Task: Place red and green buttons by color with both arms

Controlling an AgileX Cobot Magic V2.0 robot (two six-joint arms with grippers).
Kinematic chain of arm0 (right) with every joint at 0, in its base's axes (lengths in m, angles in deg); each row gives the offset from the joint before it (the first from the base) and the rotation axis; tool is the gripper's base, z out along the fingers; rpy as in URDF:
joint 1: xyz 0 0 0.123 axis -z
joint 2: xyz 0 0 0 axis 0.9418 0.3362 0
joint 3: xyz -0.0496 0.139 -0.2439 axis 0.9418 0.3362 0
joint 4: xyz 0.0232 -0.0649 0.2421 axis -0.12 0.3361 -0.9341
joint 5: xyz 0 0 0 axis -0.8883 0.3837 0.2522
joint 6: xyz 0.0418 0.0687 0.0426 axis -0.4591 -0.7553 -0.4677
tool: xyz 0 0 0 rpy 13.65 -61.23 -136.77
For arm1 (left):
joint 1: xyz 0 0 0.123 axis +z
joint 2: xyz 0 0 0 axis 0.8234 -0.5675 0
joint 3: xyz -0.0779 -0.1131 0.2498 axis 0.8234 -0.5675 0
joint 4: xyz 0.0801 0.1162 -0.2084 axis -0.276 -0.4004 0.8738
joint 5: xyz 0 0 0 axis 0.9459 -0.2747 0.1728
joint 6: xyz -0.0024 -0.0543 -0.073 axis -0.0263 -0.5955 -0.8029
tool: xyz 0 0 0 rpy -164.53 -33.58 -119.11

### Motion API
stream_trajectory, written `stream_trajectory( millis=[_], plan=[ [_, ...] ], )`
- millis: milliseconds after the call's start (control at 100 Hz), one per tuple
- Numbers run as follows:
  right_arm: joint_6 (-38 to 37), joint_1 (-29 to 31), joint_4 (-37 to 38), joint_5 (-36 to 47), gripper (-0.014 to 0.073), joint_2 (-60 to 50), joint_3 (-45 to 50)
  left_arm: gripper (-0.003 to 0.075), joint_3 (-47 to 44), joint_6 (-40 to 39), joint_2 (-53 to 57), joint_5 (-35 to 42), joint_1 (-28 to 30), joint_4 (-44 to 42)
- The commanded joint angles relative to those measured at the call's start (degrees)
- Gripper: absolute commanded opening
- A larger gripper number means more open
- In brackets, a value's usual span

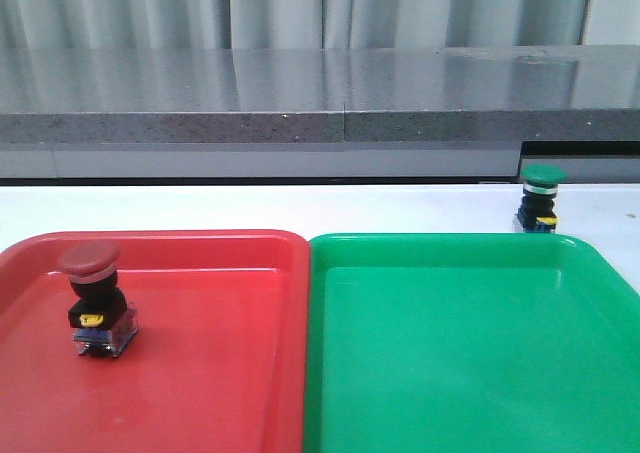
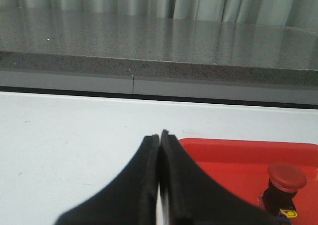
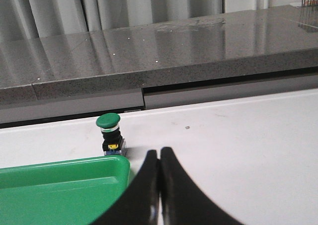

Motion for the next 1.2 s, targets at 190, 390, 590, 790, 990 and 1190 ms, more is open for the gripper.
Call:
stream_trajectory(
  millis=[190, 390, 590, 790, 990, 1190],
  plan=[
    [0.2, 0.3, 0.0, 4.5, -0.0063, -1.1, -1.2, -0.002, -0.6, 0.1, 1.9, 4.3, -0.1, 0.1],
    [0.2, 0.3, 0.0, 0.1, -0.0063, -0.7, -6.6, -0.002, -0.6, 0.1, 1.9, 4.3, -0.1, 0.1],
    [0.2, 0.3, 0.2, -9.3, -0.0063, 5.9, -19.0, -0.002, -0.6, 0.1, 1.9, 4.3, -0.1, 0.1],
    [0.2, 0.3, 0.1, -16.0, -0.0063, 19.8, -31.3, -0.002, -0.6, 0.1, 1.9, 4.3, -0.1, 0.1],
    [0.2, 0.3, 0.9, -15.4, -0.0063, 33.2, -39.3, -0.002, -0.6, 0.1, 1.9, 4.3, -0.1, 0.1],
    [0.2, -0.3, -1.3, -16.8, -0.0063, 46.2, -46.0, -0.002, -0.6, 0.1, 1.9, 4.3, -0.1, 0.1]
  ],
)
